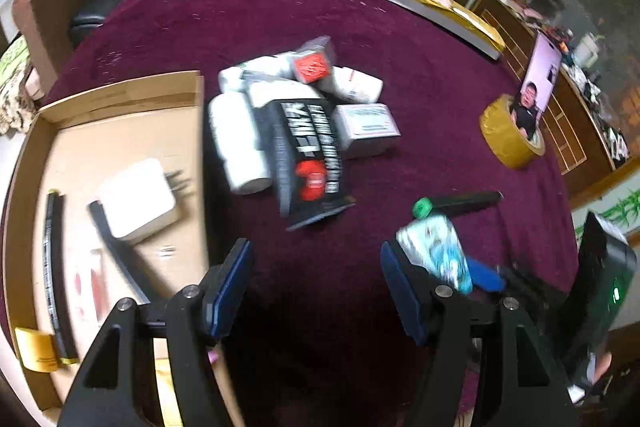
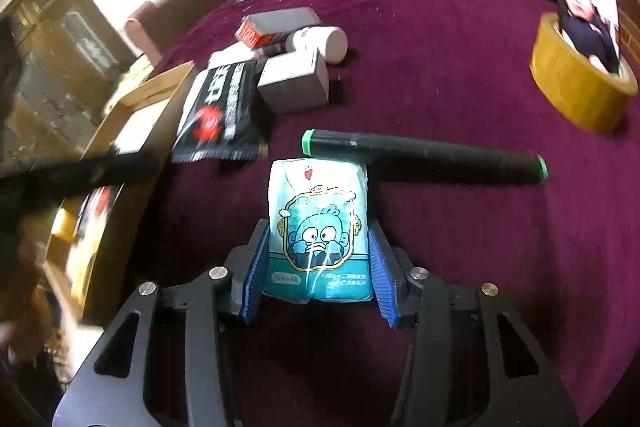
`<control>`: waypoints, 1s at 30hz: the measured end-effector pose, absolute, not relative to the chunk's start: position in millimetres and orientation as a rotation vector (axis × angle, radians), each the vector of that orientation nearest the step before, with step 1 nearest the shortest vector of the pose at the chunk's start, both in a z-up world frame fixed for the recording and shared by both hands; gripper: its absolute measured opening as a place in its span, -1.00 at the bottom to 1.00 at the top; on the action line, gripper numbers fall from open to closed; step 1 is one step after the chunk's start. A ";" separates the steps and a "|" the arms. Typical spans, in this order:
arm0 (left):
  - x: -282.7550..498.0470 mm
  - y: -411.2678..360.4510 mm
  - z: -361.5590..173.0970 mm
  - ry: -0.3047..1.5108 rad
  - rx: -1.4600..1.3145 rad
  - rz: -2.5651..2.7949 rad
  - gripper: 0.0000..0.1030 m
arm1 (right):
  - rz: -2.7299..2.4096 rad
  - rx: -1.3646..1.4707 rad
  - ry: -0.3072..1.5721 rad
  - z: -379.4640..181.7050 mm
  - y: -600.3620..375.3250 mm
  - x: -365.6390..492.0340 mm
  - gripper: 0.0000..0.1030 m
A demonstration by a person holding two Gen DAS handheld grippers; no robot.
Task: Organize objects
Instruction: 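Close the right tool on the blue cartoon tissue packet, then close the left tool on the green-capped black marker while the right tool holds the packet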
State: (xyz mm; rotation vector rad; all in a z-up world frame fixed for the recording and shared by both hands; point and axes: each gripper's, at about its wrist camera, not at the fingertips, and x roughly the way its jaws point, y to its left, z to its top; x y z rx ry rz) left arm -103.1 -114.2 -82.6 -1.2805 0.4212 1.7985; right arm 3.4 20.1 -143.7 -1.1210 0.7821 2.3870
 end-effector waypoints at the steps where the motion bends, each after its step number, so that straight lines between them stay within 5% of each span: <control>1: -99.0 -109.2 -82.8 0.434 -1.273 1.790 0.28 | 2.393 -1.119 0.800 -143.6 17.0 13.2 -0.10; 21: -12.2 6.7 -103.7 0.876 -0.936 1.504 0.28 | 2.263 -0.987 0.861 -146.0 29.9 96.0 -0.10; 28: -10.4 22.4 -131.7 0.920 -1.007 1.479 0.27 | 2.242 -0.964 0.861 -147.8 33.2 108.9 -0.10; 30: -10.7 20.6 -131.4 0.893 -1.026 1.477 0.07 | 2.246 -0.954 0.870 -148.1 34.0 111.5 -0.10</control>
